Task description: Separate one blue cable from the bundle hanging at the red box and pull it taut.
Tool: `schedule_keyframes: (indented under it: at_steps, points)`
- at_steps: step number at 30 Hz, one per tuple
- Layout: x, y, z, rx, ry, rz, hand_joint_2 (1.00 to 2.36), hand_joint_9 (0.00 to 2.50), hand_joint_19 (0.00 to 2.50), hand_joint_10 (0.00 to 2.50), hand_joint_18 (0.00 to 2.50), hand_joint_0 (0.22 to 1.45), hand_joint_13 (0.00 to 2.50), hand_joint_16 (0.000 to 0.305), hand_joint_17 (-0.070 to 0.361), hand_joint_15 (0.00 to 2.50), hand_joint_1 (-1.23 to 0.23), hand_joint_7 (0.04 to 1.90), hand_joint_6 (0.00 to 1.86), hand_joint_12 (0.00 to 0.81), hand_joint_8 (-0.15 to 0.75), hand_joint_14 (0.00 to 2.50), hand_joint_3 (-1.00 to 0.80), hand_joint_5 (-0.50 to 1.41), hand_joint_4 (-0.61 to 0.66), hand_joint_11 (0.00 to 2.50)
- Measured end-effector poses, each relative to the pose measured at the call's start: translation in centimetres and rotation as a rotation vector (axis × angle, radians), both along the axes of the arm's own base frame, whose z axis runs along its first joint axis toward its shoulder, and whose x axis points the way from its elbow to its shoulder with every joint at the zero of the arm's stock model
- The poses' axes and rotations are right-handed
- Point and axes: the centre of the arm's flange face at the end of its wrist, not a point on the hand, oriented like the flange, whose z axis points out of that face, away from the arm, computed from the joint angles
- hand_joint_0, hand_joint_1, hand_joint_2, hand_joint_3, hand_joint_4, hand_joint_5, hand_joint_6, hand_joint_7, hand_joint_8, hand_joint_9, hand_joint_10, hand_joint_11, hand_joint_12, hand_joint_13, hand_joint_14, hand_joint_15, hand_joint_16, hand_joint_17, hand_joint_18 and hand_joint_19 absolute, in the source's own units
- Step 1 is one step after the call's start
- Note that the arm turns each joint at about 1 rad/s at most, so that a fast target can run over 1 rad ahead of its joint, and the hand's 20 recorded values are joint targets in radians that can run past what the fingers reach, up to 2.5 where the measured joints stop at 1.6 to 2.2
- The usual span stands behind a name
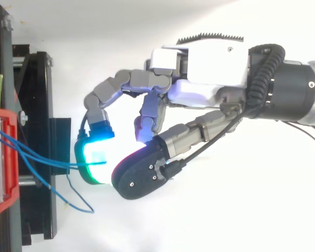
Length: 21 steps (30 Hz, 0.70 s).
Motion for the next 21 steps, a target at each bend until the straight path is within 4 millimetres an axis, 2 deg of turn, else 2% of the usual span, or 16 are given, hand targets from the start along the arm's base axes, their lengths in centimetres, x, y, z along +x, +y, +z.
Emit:
schedule_keyframes:
  at_steps: [21]
  points:
    - [-0.01,0.39,-0.06,-0.029,-0.003,0.005,1.02,1.50,0.74,0.02,1.06,0.71,1.50,0.041,0.092,1.16,-0.86,1.32,0.85,0.361,0.305,0.03,-0.06,-0.17,-0.26,1.30]
